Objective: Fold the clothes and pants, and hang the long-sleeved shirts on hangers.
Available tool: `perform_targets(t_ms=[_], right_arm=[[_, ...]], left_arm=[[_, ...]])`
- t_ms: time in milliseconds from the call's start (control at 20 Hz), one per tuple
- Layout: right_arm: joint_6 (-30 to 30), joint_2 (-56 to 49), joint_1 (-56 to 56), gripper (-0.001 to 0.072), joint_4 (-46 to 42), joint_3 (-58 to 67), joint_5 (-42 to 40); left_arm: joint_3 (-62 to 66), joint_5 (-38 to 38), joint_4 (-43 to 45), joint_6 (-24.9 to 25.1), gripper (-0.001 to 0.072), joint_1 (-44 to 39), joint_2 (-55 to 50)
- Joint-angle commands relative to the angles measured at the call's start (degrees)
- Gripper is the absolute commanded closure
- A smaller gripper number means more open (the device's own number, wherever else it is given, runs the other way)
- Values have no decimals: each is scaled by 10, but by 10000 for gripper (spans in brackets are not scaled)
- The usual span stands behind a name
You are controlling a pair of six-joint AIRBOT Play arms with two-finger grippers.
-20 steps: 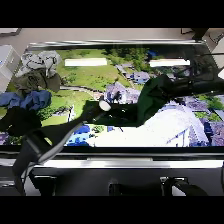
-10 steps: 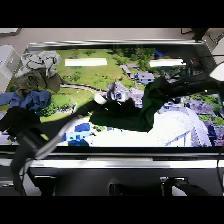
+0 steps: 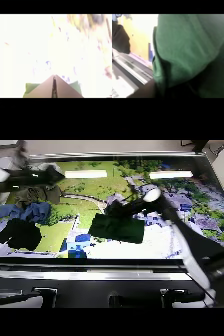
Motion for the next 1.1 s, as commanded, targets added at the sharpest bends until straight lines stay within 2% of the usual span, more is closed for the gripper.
perform_targets(t_ms=[0,100,150,250,350,450,550,650,800,1000,1050], right_arm=[[-31,-107,72,36,157,0,-92],[-66,-116,63,24,197,0,-76],[-77,-105,43,24,190,0,-53],[-79,-63,-28,24,121,0,8],[-39,-2,-127,24,-24,0,80],[14,44,-219,25,-212,-1,168],[31,64,-284,37,-321,-35,234],[11,65,-306,60,-288,-113,222],[-89,63,-283,75,-128,-220,93],[-127,28,-236,76,-41,-231,26],[-134,18,-225,105,-23,-231,16]], left_arm=[[0,-19,17,10,688,46,75],[0,-38,18,11,688,44,76],[0,-49,23,14,688,44,75],[-2,-62,45,14,688,44,77],[-2,-65,64,14,688,44,77],[-2,-64,64,14,687,44,76],[-2,-64,64,14,687,44,76],[-2,-64,64,14,687,43,76],[-2,-64,64,12,687,40,76],[-2,-63,64,12,687,25,76],[-2,-63,64,12,687,21,76]])
